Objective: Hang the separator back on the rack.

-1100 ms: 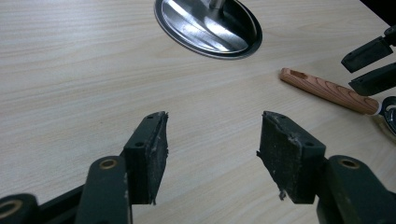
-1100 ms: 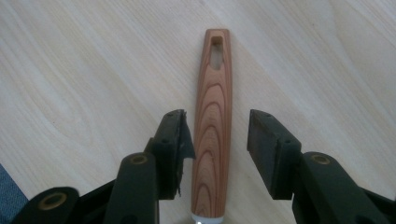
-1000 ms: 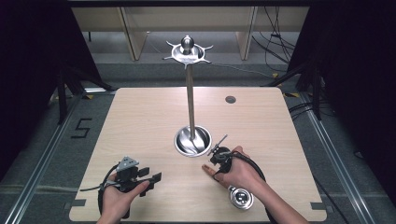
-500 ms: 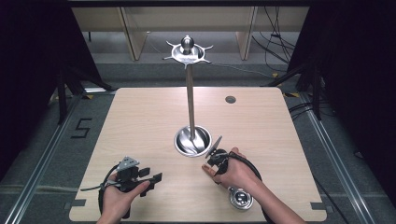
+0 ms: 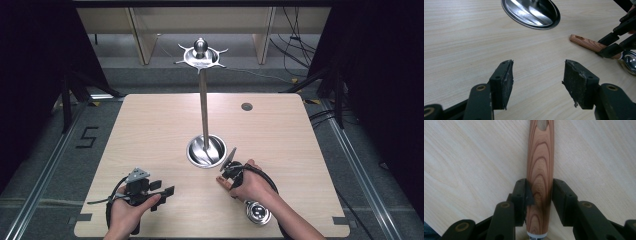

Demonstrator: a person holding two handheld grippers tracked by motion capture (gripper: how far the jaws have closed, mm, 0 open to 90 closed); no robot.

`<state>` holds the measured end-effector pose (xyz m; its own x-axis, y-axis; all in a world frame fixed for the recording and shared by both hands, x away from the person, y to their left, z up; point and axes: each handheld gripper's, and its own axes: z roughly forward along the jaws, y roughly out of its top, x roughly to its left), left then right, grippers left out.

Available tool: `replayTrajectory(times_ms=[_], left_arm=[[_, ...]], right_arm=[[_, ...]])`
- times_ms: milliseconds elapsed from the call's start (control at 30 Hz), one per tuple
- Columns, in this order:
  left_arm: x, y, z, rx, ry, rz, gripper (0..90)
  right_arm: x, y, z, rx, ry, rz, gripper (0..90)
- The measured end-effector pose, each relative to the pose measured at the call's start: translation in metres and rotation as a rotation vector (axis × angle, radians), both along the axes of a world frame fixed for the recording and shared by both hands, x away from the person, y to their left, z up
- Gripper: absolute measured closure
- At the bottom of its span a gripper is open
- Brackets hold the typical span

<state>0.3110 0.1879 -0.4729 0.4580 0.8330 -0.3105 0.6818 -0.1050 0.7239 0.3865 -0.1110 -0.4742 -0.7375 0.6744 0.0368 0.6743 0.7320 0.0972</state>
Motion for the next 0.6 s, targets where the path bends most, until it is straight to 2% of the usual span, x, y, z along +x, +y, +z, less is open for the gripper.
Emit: replayTrajectory(times_ms=[33, 67, 167, 267, 367, 433, 467, 500, 600], left_arm=[[-0.0002, -0.0002, 0.0, -0.009, -0.002, 0.001, 40.1], [-0.0002, -0.0001, -0.0002, -0.017, 0.0, 0.003, 40.1], [-0.0004, -0.0002, -0.0001, -0.018, 0.003, 0.008, 40.1], [-0.0001, 0.0001, -0.0003, -0.004, 0.001, -0.003, 40.1], [-0.0002, 0.0002, -0.0004, -0.002, 0.002, -0.002, 40.1], [0.0004, 0.0002, -0.0009, -0.003, 0.003, 0.001, 40.1], [0.0005, 0.0003, -0.0008, -0.004, 0.002, 0.0, 40.1], [0.0005, 0.0003, -0.0008, -0.005, 0.001, 0.0, 40.1], [0.0005, 0.0005, -0.0009, -0.003, 0.0, 0.001, 40.0]], right_arm=[[0.0016, -0.0004, -0.0002, 0.006, 0.014, 0.013, 66.6], [0.0012, 0.0004, -0.0003, -0.001, 0.006, 0.009, 66.6], [0.0007, 0.0031, -0.0016, -0.005, 0.028, 0.001, 67.3], [0.001, 0.0037, -0.0005, -0.017, 0.023, -0.002, 68.1], [0.0015, 0.0014, -0.0011, -0.003, 0.012, 0.02, 68.4], [-0.0005, 0.0, -0.0007, 0.01, 0.004, 0.016, 68.4], [-0.0007, -0.0015, 0.0, 0.015, -0.016, 0.037, 68.4], [-0.0021, -0.002, 0.0016, 0.026, -0.016, 0.022, 68.5], [-0.0028, -0.0062, 0.0067, 0.055, -0.048, 0.035, 68.5]])
